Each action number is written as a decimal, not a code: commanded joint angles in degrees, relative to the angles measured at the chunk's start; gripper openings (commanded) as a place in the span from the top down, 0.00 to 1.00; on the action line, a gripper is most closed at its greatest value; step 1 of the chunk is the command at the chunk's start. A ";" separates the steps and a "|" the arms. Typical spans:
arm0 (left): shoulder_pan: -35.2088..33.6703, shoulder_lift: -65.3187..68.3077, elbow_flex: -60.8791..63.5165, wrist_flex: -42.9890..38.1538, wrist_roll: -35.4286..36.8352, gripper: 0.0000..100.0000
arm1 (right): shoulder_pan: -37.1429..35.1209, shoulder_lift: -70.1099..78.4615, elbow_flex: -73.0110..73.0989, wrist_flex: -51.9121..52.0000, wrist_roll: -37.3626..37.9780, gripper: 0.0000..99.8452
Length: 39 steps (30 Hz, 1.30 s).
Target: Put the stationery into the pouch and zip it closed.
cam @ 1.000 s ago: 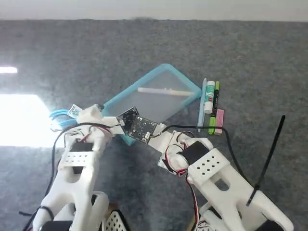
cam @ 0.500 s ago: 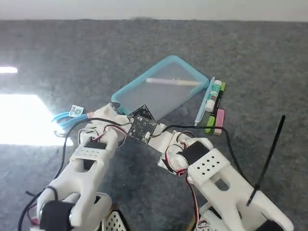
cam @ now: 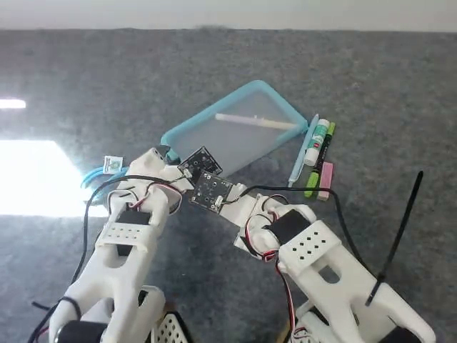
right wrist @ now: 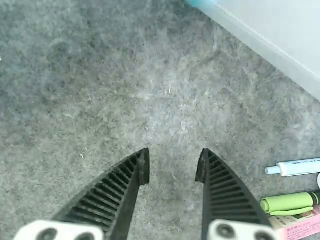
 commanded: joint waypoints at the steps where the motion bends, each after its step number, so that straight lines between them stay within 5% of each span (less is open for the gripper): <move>1: -0.79 -2.64 -2.51 0.62 0.70 0.81 | -0.04 -0.66 -3.34 0.48 0.18 0.83; 11: -5.10 -2.73 2.86 1.49 -11.78 0.74 | 1.89 -0.66 -3.78 0.92 -1.05 0.83; 16: -5.27 -2.73 2.33 -0.97 -11.69 0.74 | 21.23 -7.25 -9.14 2.95 -14.86 0.83; 19: -5.19 -2.64 0.75 -0.70 -11.69 0.74 | 27.82 -13.58 -9.32 4.35 -14.86 0.83; 39: 0.70 -0.09 -3.74 -0.70 -12.04 0.74 | 21.41 -18.59 -1.23 -1.27 -16.79 0.83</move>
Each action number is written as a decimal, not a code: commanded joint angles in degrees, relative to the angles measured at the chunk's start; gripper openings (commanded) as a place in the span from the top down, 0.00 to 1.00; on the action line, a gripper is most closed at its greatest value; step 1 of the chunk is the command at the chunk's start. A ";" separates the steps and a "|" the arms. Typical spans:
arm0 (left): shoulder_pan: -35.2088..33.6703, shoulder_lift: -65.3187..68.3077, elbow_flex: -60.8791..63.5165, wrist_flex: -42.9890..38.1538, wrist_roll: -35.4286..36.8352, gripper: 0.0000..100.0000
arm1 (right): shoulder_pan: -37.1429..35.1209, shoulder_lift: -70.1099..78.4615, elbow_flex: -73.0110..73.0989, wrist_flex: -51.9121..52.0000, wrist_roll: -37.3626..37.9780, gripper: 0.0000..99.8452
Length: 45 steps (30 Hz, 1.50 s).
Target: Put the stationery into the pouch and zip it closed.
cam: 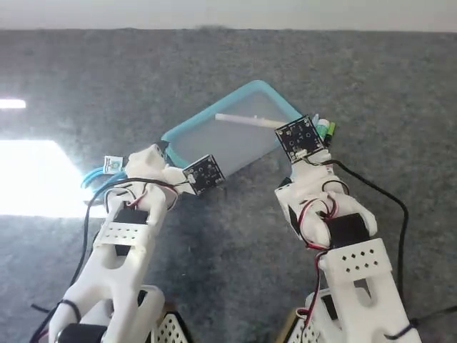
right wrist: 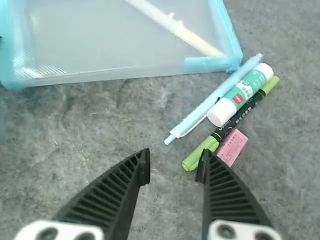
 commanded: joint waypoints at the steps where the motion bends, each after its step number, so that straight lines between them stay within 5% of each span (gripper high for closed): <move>1: 1.23 2.55 -3.65 -1.14 -0.62 0.74 | -1.01 -1.54 -0.26 -1.10 -0.26 0.83; 7: -0.53 9.76 -8.04 -0.97 -0.62 0.75 | -1.01 -1.54 -0.26 -1.10 -0.26 0.83; 24: -0.97 -3.78 -0.04 -0.97 1.05 0.64 | -1.01 -1.54 -0.26 -1.45 -0.18 0.83; 40: 2.29 14.15 -13.41 -1.67 0.97 0.64 | -1.01 -1.54 -0.26 -1.54 -0.18 0.83; 45: 4.66 16.09 -12.79 -7.65 0.97 0.68 | -1.01 -1.54 -0.26 -1.63 -0.18 0.83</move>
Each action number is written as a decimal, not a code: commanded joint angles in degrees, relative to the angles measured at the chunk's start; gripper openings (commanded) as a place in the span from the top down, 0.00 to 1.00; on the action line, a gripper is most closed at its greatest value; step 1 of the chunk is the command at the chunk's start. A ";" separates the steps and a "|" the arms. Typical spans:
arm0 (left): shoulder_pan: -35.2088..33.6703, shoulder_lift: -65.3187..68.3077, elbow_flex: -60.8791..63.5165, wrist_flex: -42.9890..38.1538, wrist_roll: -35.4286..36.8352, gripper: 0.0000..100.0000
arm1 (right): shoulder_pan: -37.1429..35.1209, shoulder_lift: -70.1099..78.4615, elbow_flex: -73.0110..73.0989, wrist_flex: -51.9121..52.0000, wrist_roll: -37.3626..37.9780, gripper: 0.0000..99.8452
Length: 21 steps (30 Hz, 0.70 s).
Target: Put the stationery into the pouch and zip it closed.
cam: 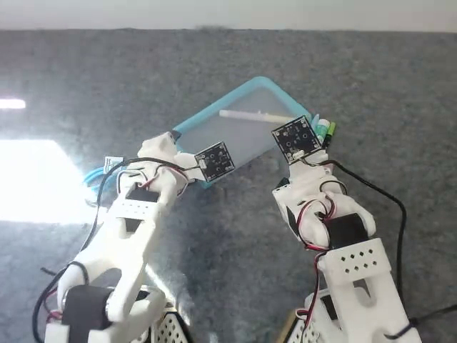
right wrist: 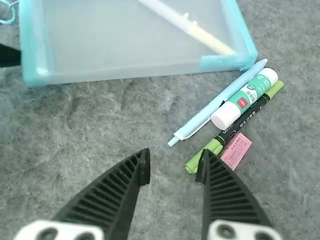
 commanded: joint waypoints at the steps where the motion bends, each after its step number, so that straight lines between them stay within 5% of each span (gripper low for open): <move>1: 1.76 1.67 -2.33 -4.48 1.05 0.69 | -0.13 -1.54 -0.26 -1.45 -0.18 0.83; 10: 5.71 15.47 -2.07 -22.33 1.32 0.72 | -0.13 -1.54 -0.26 -1.63 -0.18 0.83; 15: 8.00 16.18 -2.15 -23.03 1.41 0.88 | -0.13 -1.54 -0.26 -1.63 -0.18 0.83; 21: 7.82 16.18 -2.42 -24.18 3.87 0.90 | -0.13 -1.54 -0.26 -1.63 -0.18 0.83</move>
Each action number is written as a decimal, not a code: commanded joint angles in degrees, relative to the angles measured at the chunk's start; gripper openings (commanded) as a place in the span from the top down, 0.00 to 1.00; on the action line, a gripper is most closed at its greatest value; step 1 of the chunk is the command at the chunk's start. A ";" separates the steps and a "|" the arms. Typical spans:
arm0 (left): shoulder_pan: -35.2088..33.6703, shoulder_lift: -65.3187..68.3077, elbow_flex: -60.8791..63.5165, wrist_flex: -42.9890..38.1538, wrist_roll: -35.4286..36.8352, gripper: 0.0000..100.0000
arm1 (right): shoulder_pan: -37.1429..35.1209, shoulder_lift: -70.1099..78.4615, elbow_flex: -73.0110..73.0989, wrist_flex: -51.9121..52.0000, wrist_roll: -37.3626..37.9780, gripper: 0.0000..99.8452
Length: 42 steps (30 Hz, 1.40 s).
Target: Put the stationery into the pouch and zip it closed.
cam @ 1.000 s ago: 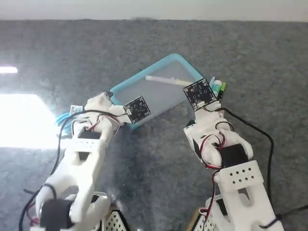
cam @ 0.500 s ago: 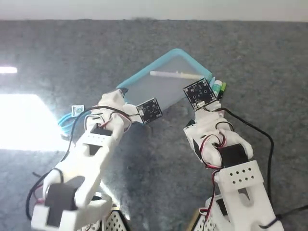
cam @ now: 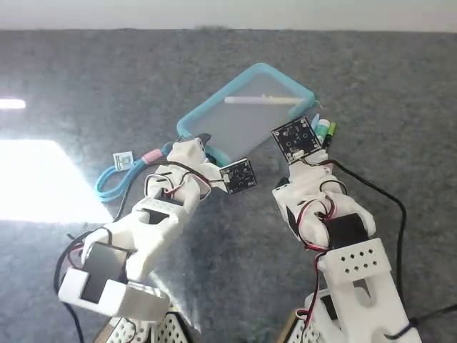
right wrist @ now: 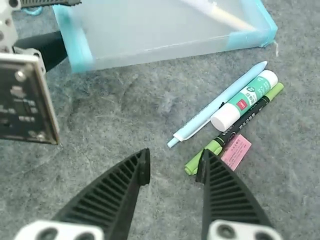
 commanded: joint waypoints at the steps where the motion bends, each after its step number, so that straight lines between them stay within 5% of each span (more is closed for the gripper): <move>1: 0.09 -0.44 -2.33 -4.04 4.48 0.90 | -0.22 -1.54 -0.26 -1.27 -0.18 0.83; 4: 0.00 -2.20 -1.89 -5.10 6.07 0.90 | -0.22 -1.54 -0.26 -1.27 -0.18 0.83; 11: -0.70 -15.56 -0.75 6.42 14.68 0.90 | -0.22 -1.54 -0.26 -1.36 -0.18 0.83; 23: -2.55 -47.91 -11.03 47.56 28.92 0.99 | -0.22 -1.54 -0.26 -1.36 -0.18 0.83; 34: -2.11 -52.40 -35.38 84.22 29.19 0.99 | 1.54 -2.07 -1.41 -2.15 -0.18 0.83; 42: -2.02 -52.40 -44.00 94.77 29.19 0.99 | 6.11 -0.48 -19.60 3.03 -0.62 0.82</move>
